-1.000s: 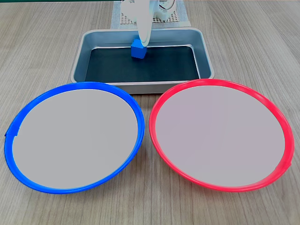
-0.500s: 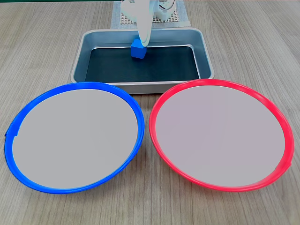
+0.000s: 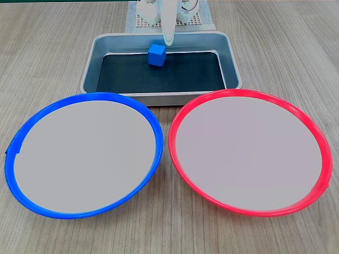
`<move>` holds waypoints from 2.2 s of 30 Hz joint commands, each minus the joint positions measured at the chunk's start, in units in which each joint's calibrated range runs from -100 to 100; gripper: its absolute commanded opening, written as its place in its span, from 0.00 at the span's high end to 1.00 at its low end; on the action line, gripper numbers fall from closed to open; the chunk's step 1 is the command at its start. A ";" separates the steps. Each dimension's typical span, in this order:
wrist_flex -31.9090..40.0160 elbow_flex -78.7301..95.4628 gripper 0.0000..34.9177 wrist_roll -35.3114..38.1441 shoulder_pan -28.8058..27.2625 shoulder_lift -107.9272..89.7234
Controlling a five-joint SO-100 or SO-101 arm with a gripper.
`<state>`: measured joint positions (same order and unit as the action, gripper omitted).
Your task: Move a blue block from tray to blue dish
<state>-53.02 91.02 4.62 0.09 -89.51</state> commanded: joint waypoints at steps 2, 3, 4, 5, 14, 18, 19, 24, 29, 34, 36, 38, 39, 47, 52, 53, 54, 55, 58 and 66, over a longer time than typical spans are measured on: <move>-9.34 -25.88 1.00 8.79 -2.30 26.78; -11.41 -29.61 0.99 10.21 -2.68 30.71; -13.63 -34.17 0.99 12.11 -3.62 35.74; -15.45 -37.17 0.95 14.26 -4.37 39.49; -17.10 -37.26 0.37 35.80 -13.41 49.39; -16.77 -34.62 0.29 40.24 -14.06 50.75; -16.94 -34.17 0.29 41.07 -13.50 51.26; -15.12 -32.07 0.32 43.08 -12.09 52.97; -9.01 -25.97 0.38 45.52 -12.28 53.05; -5.79 -22.79 0.47 46.06 -12.28 53.39; -4.56 -21.69 0.55 46.06 -12.09 53.48; -3.65 -21.15 0.68 46.06 -11.90 53.48; -3.40 -21.42 0.90 45.76 -11.52 53.48; -9.67 -43.00 0.99 37.51 -5.50 55.95; -4.14 -66.30 0.99 29.21 -3.34 71.22; -2.74 -69.58 0.99 28.28 -3.52 74.38; -0.68 -73.13 0.99 27.30 -3.90 77.87; 1.14 -75.59 0.99 26.67 -4.28 80.94; 7.17 -79.23 0.99 26.76 -6.35 88.87; 20.79 -74.49 0.72 31.16 -12.46 97.49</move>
<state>-35.81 16.15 34.65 -10.35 7.42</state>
